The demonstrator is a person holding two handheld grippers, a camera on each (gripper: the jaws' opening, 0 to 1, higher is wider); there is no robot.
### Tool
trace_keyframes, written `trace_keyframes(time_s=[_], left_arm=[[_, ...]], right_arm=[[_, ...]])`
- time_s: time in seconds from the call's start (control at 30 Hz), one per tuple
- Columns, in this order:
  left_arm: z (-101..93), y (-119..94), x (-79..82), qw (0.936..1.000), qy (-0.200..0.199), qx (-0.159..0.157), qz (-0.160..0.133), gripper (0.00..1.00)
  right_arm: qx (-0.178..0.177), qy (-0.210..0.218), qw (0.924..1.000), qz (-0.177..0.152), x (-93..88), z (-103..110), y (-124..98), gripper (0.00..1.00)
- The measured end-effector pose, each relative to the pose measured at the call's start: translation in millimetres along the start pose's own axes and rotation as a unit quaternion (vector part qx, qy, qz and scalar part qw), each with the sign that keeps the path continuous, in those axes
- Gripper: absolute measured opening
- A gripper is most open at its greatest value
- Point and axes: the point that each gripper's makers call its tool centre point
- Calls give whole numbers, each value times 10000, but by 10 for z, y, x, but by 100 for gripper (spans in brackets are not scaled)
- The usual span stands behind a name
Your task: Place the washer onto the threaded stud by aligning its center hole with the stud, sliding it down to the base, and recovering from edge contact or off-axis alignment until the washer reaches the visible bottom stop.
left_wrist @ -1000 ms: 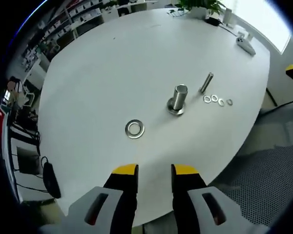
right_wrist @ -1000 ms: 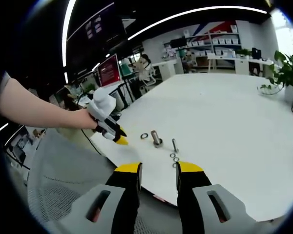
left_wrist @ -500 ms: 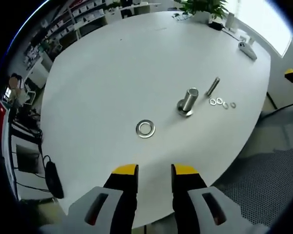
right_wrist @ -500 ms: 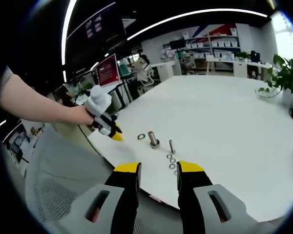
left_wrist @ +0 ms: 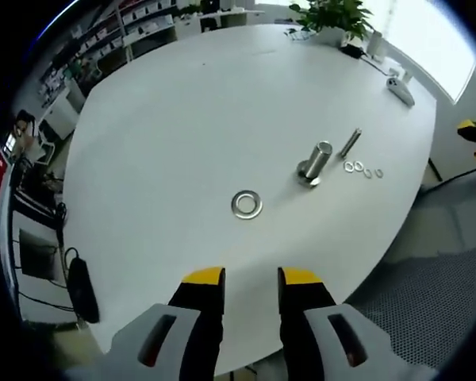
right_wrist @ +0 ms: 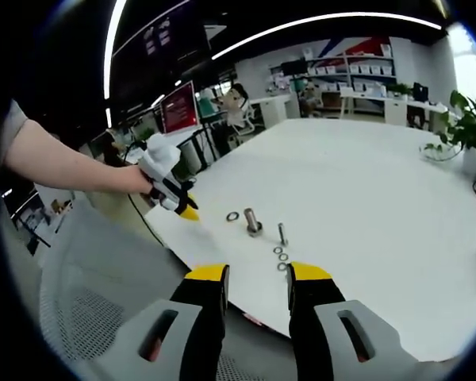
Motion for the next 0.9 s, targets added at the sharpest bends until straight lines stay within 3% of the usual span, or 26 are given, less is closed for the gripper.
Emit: trace_keyframes(time_s=[0.3, 0.63, 0.9], left_arm=[[48, -10, 19, 9996, 183, -189, -116, 24], [18, 22, 58, 9978, 432, -413, -297, 24], [2, -25, 223, 9942, 698, -566, -589, 24]], right_arm=[[-314, 121, 9994, -23, 13, -131, -6, 33], [-953, 92, 9954, -106, 82, -355, -48, 33], [-1204, -39, 9927, -60, 129, -430, -75, 38]])
Point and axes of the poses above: the point that each gripper's makers call its tool centre point, and the gripper's own axes: y roughly forward along the fingers, z roughly to its left, x roughly out of its top, and after that the axes turned 10 degrees about -x, right-handed
